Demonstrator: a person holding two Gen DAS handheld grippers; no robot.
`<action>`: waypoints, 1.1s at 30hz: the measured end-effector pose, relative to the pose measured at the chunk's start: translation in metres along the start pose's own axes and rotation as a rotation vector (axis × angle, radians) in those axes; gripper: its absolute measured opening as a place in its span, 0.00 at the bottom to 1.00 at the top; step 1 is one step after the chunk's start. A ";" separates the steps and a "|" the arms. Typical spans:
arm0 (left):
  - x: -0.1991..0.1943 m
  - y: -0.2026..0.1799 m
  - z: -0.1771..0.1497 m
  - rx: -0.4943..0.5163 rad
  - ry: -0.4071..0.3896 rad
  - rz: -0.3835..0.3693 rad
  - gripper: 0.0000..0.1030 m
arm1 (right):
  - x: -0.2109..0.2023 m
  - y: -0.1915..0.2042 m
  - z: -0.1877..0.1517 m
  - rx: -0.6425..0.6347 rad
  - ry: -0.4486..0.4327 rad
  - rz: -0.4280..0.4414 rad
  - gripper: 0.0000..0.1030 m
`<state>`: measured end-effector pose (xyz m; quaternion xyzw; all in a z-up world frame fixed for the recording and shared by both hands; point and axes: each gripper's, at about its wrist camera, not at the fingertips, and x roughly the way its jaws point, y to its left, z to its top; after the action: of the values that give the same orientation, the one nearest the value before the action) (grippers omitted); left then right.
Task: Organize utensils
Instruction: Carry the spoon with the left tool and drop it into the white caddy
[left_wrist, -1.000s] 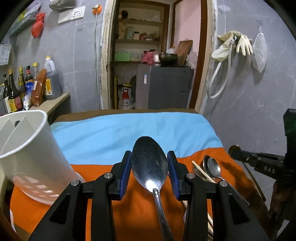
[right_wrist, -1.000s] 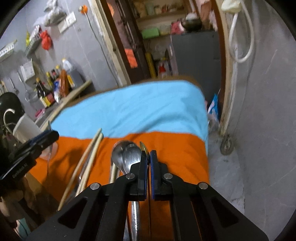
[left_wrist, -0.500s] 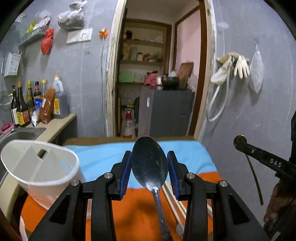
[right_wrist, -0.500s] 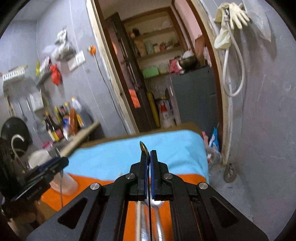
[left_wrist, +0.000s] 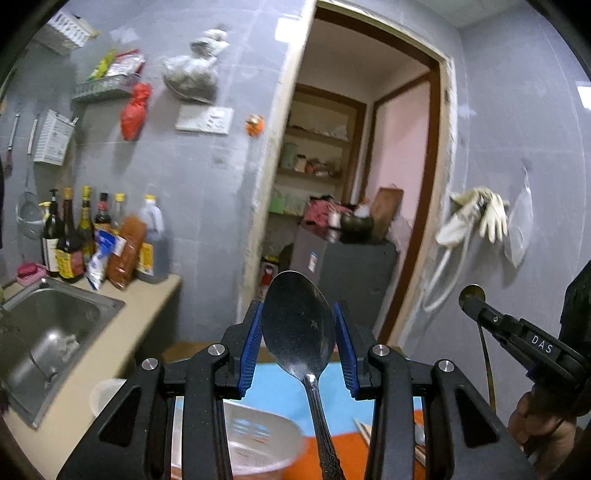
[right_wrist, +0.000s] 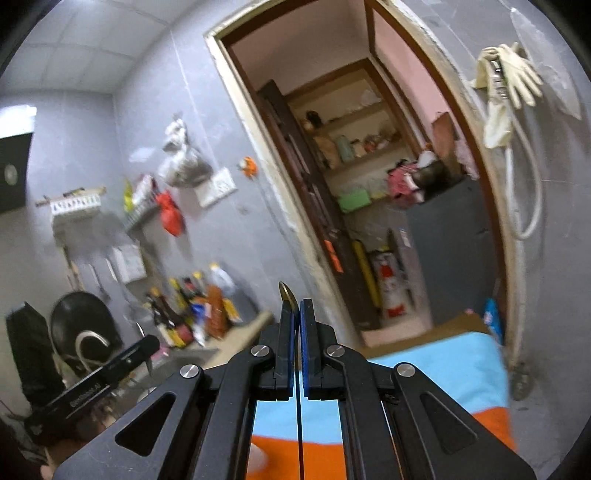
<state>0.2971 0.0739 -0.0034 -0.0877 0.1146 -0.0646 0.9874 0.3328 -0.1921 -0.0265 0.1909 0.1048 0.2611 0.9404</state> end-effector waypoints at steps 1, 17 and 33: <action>-0.002 0.008 0.003 -0.005 -0.008 0.006 0.32 | 0.004 0.007 0.001 0.006 -0.007 0.013 0.01; 0.000 0.125 0.000 -0.052 -0.168 0.179 0.32 | 0.093 0.079 -0.045 0.134 -0.105 0.092 0.01; 0.016 0.125 -0.043 0.011 -0.227 0.338 0.32 | 0.111 0.095 -0.099 -0.062 -0.104 -0.025 0.02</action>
<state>0.3160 0.1865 -0.0720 -0.0686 0.0152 0.1116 0.9913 0.3538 -0.0279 -0.0880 0.1734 0.0498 0.2422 0.9533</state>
